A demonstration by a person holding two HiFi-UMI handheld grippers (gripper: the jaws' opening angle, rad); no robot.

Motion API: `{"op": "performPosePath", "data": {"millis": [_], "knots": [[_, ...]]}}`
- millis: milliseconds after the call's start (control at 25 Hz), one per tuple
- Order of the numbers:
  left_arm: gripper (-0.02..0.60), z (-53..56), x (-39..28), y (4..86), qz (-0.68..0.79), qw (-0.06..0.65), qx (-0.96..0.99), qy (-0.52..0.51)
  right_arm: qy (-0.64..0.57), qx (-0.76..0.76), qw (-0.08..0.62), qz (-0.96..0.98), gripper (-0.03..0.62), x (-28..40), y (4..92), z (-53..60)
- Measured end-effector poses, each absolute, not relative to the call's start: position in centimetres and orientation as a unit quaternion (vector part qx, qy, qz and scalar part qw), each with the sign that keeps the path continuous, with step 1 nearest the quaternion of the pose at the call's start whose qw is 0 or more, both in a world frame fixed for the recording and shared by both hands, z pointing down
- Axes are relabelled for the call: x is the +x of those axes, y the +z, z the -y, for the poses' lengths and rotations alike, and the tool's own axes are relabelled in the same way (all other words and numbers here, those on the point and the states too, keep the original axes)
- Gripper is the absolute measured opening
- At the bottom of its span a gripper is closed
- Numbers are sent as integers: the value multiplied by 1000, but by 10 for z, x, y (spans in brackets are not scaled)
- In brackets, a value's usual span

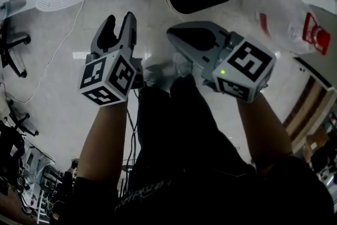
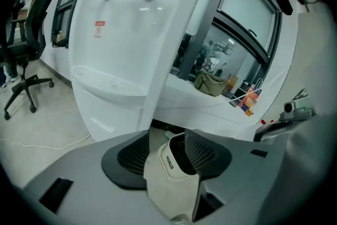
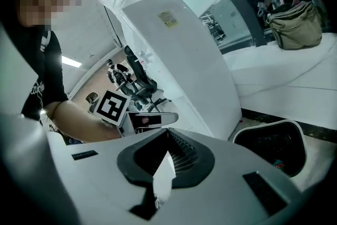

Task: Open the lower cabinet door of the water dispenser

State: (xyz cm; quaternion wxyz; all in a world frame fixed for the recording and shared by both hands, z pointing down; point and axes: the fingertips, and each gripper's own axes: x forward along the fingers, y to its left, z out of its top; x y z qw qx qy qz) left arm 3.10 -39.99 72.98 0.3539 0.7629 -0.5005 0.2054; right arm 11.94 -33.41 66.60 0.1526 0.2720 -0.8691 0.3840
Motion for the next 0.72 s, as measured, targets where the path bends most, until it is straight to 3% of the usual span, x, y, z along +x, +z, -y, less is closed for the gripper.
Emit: {"op": "performPosePath", "data": {"millis": [240,720], "knots": [[258,429,36,754,530,334,749,218,399,260,162,864,14,134,677,335],[276,473,19,799,587,313,700,259,391,229,177,874,14,140,677,337]]}}
